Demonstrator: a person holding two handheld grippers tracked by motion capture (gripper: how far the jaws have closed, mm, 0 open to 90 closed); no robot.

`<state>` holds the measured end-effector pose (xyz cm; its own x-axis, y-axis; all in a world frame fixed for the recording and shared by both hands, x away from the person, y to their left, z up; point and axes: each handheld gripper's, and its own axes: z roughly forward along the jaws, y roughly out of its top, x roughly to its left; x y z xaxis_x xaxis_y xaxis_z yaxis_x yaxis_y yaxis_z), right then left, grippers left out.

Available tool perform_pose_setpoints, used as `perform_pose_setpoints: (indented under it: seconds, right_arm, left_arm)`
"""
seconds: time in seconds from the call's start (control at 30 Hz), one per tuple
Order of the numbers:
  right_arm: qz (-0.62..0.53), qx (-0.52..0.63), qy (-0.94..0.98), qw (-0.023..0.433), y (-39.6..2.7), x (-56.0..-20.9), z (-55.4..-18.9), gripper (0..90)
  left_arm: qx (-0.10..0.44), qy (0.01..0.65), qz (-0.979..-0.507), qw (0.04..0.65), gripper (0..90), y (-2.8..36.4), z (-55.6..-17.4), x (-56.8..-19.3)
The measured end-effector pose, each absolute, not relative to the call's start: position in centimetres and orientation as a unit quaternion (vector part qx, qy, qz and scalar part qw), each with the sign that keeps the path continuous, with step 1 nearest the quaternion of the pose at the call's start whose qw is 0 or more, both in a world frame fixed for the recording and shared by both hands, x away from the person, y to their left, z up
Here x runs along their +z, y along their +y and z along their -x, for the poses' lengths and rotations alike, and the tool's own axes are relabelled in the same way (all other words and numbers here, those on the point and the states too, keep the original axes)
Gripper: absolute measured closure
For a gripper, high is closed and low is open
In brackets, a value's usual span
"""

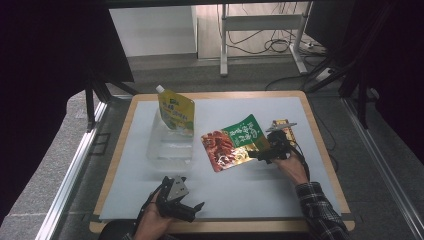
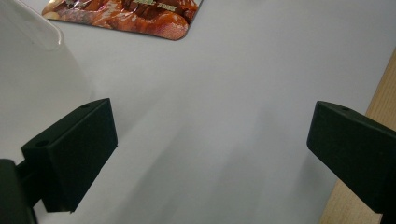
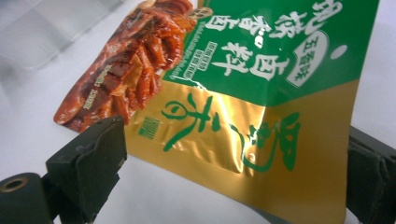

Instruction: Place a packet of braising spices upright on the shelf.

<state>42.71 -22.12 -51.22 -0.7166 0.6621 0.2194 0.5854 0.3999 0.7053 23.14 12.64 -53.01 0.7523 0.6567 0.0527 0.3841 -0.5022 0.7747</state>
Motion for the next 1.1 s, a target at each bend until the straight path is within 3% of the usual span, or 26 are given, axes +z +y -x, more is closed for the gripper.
perform_pose_setpoints:
  seconds: [0.2, 0.27, 0.33, 0.43, 0.67, 0.9, 1.1]
  right_arm:
    - [-0.376, 0.394, 0.838, 0.040, -21.9, -51.0, -42.9, 7.4]
    - [-0.387, 0.386, 0.836, 0.049, -21.8, -50.9, -42.9, 18.0]
    - [-0.407, 0.381, 0.828, 0.060, -21.9, -50.5, -42.9, 37.1]
    - [-0.417, 0.377, 0.824, 0.063, -21.9, -50.3, -43.0, 54.6]
    - [-0.422, 0.365, 0.824, 0.095, -22.0, -50.1, -43.0, 86.3]
    - [-0.403, 0.359, 0.831, 0.134, -21.6, -49.3, -42.5, 89.0]
    - [-0.394, 0.380, 0.827, 0.133, -21.7, -47.8, -42.3, 89.1]
  left_arm:
    - [0.173, 0.306, -0.850, 0.392, 1.4, 12.6, -23.1, -53.0]
    - [0.174, 0.306, -0.851, 0.391, 1.4, 12.6, -23.1, -53.0]
    - [0.174, 0.306, -0.851, 0.390, 1.4, 12.6, -23.1, -53.1]
    - [0.174, 0.306, -0.852, 0.389, 1.4, 12.5, -23.1, -53.1]
    - [0.174, 0.304, -0.853, 0.386, 1.4, 12.5, -23.2, -53.1]
    - [0.177, 0.306, -0.852, 0.386, 1.4, 12.6, -23.2, -53.1]
    - [0.178, 0.308, -0.850, 0.388, 1.4, 12.7, -23.3, -53.1]
